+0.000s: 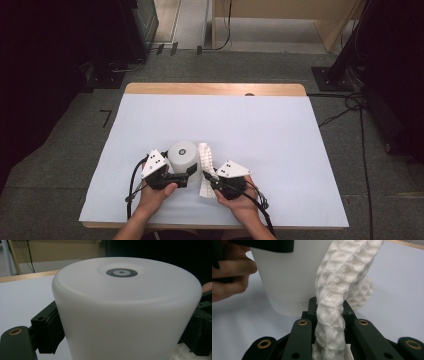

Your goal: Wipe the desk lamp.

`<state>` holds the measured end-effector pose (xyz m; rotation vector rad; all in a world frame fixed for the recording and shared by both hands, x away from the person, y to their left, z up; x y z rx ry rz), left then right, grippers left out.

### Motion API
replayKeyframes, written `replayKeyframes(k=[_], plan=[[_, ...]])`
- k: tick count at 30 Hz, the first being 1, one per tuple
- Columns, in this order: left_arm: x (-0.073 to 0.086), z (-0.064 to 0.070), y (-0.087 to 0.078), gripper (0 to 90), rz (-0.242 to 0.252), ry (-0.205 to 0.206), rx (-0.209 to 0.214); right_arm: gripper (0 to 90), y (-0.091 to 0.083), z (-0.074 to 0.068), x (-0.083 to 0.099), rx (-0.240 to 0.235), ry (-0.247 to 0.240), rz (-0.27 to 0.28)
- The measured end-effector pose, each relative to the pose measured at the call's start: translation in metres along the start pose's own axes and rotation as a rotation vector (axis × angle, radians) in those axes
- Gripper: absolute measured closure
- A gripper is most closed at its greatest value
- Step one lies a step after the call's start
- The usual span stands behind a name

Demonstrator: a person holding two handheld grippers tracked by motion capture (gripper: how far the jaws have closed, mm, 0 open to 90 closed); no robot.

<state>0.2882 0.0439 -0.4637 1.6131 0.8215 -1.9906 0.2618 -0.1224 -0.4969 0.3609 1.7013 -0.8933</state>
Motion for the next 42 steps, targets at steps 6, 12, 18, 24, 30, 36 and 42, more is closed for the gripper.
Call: replayKeyframes(k=[6, 12, 18, 24, 30, 36, 42], plan=[[0.008, 0.007, 0.006, 8.7, -0.04, 0.047, 0.028, 76.9, -0.007, 0.003, -0.01, 0.012, -0.01, 0.055], [0.012, 0.016, 0.012, 8.7, -0.064, 0.082, 0.06, 76.9, -0.022, 0.009, -0.024, 0.042, -0.013, 0.145], [0.006, 0.009, 0.008, 8.7, -0.024, 0.072, 0.013, 76.9, -0.01, 0.007, -0.01, 0.05, -0.028, 0.063], [0.016, 0.005, 0.013, 8.6, -0.06, 0.109, -0.029, 76.9, -0.007, 0.015, -0.005, 0.076, 0.008, 0.047], [0.023, 0.005, 0.015, 8.6, -0.07, 0.142, -0.037, 76.9, -0.014, 0.033, -0.003, 0.153, 0.078, 0.057], [0.026, 0.005, 0.011, 6.5, -0.052, 0.167, -0.056, 76.8, -0.016, 0.038, -0.002, 0.162, 0.092, 0.066], [0.027, 0.015, 0.008, 2.7, -0.069, 0.131, -0.213, 76.7, -0.016, 0.037, -0.002, 0.172, 0.083, 0.062]])
Point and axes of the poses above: each handheld gripper's, and its own axes: y roughly forward along the jaws, x roughly out of its underside, z roughly to its right, the point moved 5 cm from there along y, roughly forward along the jaws, and after that the axes turned 7 degrees about z, right-handed, at the moved point
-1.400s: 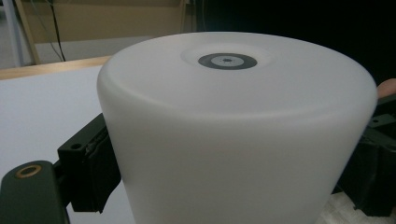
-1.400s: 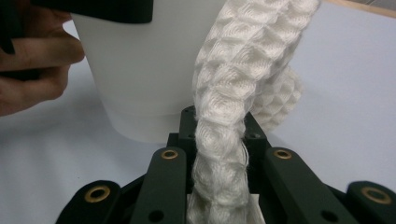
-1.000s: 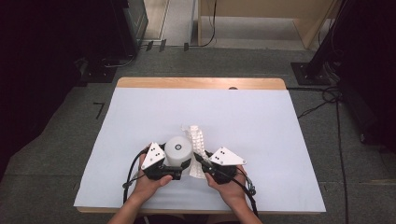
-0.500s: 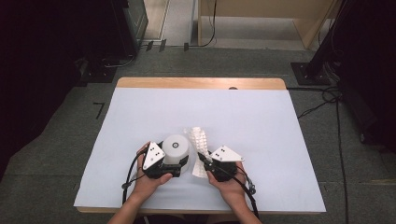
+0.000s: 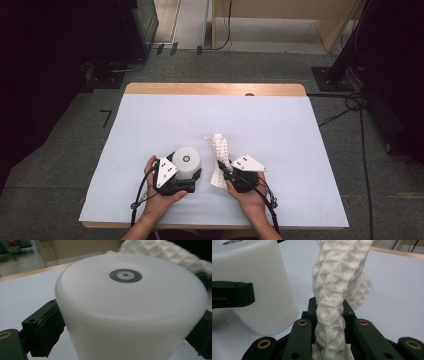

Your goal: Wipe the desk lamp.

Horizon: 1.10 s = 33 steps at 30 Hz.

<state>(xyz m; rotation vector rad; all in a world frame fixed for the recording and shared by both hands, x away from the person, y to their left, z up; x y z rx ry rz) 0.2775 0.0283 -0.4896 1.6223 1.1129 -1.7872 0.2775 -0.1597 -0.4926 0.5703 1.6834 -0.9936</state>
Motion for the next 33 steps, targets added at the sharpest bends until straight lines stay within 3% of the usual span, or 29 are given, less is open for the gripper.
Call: replayKeyframes(k=[3, 5, 11, 15, 17, 22, 29, 33], plan=[[0.0, 0.011, -0.001, 4.2, -0.027, 0.023, -0.112, 76.7, 0.0, -0.001, 0.001, 0.002, -0.003, -0.002], [0.001, 0.013, 0.0, 6.2, -0.038, 0.027, -0.126, 76.7, 0.0, -0.003, 0.002, 0.0, -0.005, -0.006], [-0.003, -0.002, 0.0, 8.6, -0.025, -0.053, -0.013, 76.7, 0.006, -0.013, 0.007, -0.028, -0.024, -0.021], [-0.011, -0.016, -0.004, 8.6, 0.029, -0.165, 0.076, 76.7, 0.01, -0.026, 0.013, -0.063, -0.039, -0.039], [-0.017, -0.02, -0.007, 8.6, 0.048, -0.185, 0.118, 76.7, 0.012, -0.034, 0.014, -0.074, -0.057, -0.049], [-0.02, -0.017, -0.008, 8.7, 0.054, -0.165, 0.171, 76.8, 0.01, -0.042, 0.01, -0.08, -0.068, -0.026], [-0.014, -0.002, -0.002, 8.7, 0.013, -0.096, 0.207, 76.9, -0.008, -0.042, -0.015, -0.065, -0.088, 0.081], [-0.018, -0.005, -0.004, 8.7, 0.029, -0.11, 0.212, 76.8, -0.014, -0.044, -0.022, -0.07, -0.097, 0.113]])
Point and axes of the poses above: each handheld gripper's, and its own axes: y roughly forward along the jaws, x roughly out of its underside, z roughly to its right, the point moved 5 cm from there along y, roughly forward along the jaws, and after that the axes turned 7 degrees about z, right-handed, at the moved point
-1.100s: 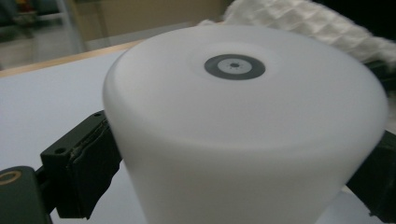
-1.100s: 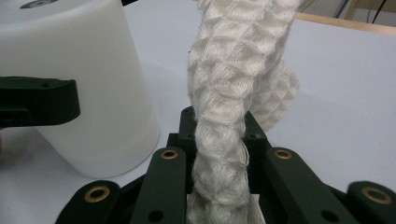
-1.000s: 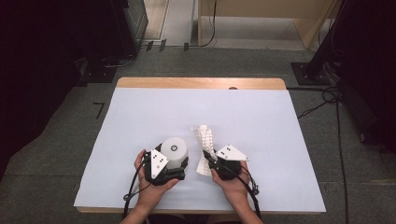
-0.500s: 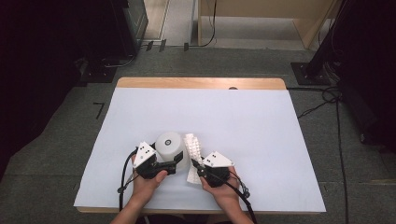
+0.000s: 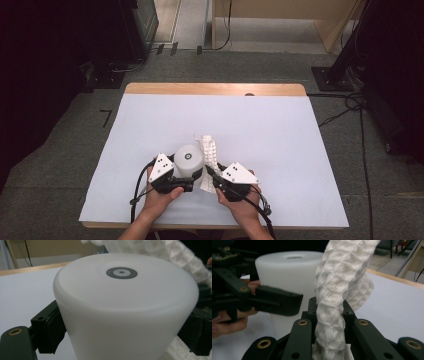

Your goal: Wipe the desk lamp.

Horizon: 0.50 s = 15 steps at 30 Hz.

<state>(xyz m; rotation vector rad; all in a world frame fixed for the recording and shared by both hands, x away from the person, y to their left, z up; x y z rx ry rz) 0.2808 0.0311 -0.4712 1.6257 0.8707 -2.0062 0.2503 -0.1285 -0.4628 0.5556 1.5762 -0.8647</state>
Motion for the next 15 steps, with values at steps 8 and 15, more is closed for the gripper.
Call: replayKeyframes(k=[8, 15], plan=[[-0.007, -0.013, -0.007, 8.8, 0.04, -0.027, -0.025, 76.7, 0.02, -0.004, 0.033, -0.03, 0.04, -0.144], [0.004, 0.001, 0.003, 8.7, -0.003, 0.047, -0.005, 76.8, 0.01, 0.003, 0.017, 0.0, 0.049, -0.081]])
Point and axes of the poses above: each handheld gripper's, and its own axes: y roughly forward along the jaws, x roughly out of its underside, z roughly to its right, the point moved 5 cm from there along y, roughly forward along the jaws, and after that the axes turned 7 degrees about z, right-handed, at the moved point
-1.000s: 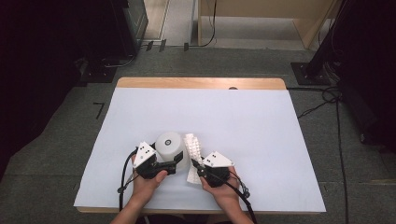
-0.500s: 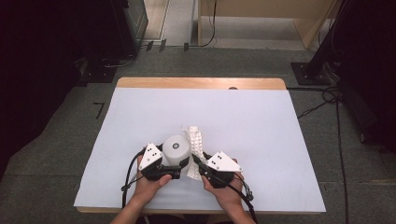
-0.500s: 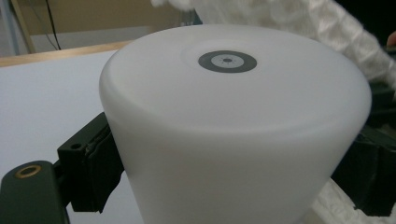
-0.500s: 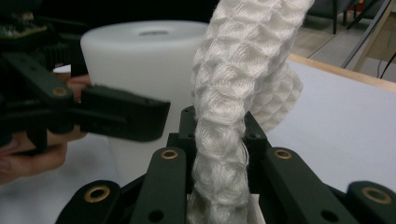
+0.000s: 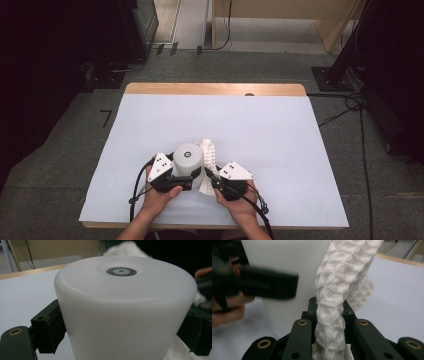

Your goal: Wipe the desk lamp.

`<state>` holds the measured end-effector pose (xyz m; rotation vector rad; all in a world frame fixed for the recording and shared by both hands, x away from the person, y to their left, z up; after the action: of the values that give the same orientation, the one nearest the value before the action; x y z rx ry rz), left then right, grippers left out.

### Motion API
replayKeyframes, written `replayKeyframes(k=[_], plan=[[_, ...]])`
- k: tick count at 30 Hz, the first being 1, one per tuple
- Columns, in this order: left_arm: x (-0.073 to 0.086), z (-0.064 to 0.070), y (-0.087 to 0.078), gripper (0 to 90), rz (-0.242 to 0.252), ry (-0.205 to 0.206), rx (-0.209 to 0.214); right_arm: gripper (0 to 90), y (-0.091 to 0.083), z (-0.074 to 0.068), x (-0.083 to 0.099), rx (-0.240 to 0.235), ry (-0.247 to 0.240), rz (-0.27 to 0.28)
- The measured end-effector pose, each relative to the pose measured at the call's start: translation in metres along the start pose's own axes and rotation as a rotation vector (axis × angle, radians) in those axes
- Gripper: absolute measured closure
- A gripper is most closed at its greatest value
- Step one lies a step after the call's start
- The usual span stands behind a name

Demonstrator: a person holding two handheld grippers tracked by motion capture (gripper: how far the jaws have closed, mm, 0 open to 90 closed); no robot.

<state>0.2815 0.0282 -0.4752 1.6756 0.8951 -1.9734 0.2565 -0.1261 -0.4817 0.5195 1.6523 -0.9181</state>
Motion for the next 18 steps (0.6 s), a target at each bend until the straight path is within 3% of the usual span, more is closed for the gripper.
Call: replayKeyframes(k=[4, 10, 14, 18], plan=[[0.001, 0.001, 0.002, 8.7, 0.006, 0.025, -0.002, 76.8, -0.006, 0.001, -0.007, 0.006, 0.002, 0.037], [0.011, -0.006, 0.005, 8.7, -0.011, 0.079, -0.055, 76.7, 0.0, 0.006, 0.003, 0.005, 0.007, -0.004], [0.014, -0.009, 0.005, 8.6, -0.005, 0.068, -0.049, 76.7, 0.002, 0.011, 0.007, 0.015, 0.025, -0.014], [0.013, -0.012, 0.001, 6.8, 0.025, 0.039, -0.107, 76.7, 0.002, 0.015, 0.008, 0.022, 0.031, -0.016]])
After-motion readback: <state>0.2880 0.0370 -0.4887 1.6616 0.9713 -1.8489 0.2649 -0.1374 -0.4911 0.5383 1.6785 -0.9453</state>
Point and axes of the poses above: each handheld gripper's, and its own axes: y roughly forward along the jaws, x roughly out of its underside, z roughly to its right, the point moved 5 cm from there along y, roughly forward along the jaws, and after that the axes turned 7 degrees about z, right-handed, at the moved point
